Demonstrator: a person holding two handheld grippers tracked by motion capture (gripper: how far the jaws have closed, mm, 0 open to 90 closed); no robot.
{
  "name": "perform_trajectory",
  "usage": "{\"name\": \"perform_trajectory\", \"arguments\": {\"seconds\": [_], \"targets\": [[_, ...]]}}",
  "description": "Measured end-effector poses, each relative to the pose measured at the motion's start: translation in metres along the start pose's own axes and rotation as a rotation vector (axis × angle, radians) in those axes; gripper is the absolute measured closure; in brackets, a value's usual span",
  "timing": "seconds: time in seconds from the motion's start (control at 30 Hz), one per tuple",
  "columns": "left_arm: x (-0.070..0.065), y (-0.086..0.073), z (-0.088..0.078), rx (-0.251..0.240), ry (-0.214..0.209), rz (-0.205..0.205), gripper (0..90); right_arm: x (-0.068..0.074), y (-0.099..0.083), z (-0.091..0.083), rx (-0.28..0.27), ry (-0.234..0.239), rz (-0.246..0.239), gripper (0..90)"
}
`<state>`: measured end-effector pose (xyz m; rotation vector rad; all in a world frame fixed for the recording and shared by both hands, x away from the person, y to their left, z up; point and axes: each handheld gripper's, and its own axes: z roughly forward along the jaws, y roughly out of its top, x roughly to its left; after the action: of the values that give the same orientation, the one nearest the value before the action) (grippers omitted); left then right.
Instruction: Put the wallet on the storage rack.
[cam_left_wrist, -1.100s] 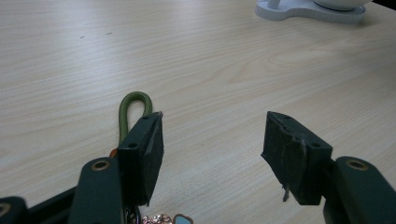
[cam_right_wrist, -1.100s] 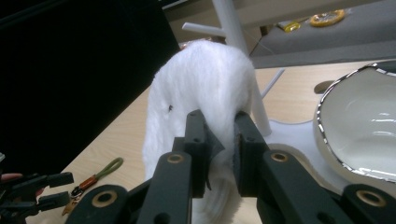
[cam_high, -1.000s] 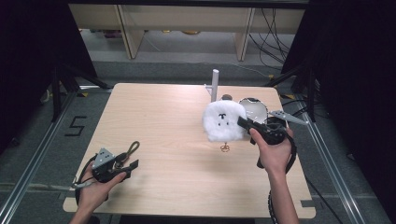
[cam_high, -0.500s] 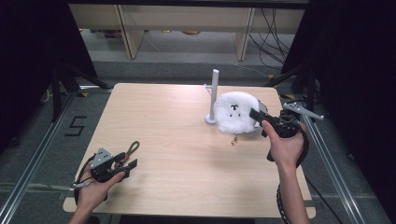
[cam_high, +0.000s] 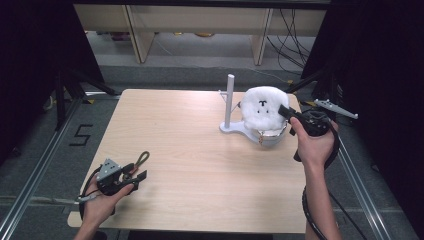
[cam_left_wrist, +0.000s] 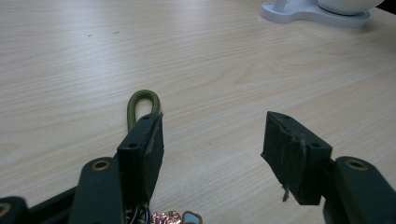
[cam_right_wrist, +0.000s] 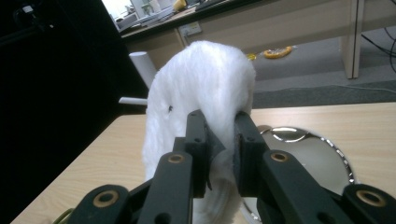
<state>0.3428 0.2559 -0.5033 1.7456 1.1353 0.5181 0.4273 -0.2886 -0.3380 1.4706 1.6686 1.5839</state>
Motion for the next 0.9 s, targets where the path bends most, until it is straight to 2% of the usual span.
{"name": "perform_trajectory", "arguments": {"seconds": [0.03, 0.07, 0.27, 0.3, 0.4, 0.57, 0.6, 0.7, 0.9], "targets": [[0.0, 0.0, 0.0, 0.0, 0.001, 0.0, 37.7, -0.002, 0.002, 0.001, -0.001, -0.004, -0.005, 79.7], [0.0, 0.0, 0.0, -0.001, 0.001, 0.0, 37.7, -0.002, 0.003, 0.002, 0.002, -0.01, 0.015, 79.6], [0.001, 0.0, 0.0, -0.009, 0.003, 0.0, 37.8, -0.015, 0.008, 0.011, -0.002, -0.051, 0.007, 79.6], [0.001, 0.0, -0.001, -0.007, 0.007, 0.0, 37.8, -0.017, 0.009, 0.012, 0.003, -0.057, 0.017, 79.6], [0.001, -0.001, 0.0, -0.006, 0.008, -0.003, 37.8, -0.028, 0.011, 0.019, -0.009, -0.076, 0.012, 79.6], [0.002, -0.002, 0.001, -0.002, 0.006, -0.007, 37.9, -0.036, 0.012, 0.027, -0.022, -0.074, 0.027, 79.6], [0.002, -0.002, 0.001, -0.003, 0.0, -0.007, 37.9, -0.04, 0.013, 0.029, -0.021, -0.088, 0.003, 79.5], [0.002, -0.002, 0.001, -0.004, 0.001, -0.009, 37.9, -0.045, 0.012, 0.035, -0.02, -0.087, 0.032, 79.5], [0.002, -0.002, 0.0, 0.002, 0.012, -0.009, 37.8, -0.057, 0.004, 0.043, -0.02, -0.105, 0.035, 79.4]]}}
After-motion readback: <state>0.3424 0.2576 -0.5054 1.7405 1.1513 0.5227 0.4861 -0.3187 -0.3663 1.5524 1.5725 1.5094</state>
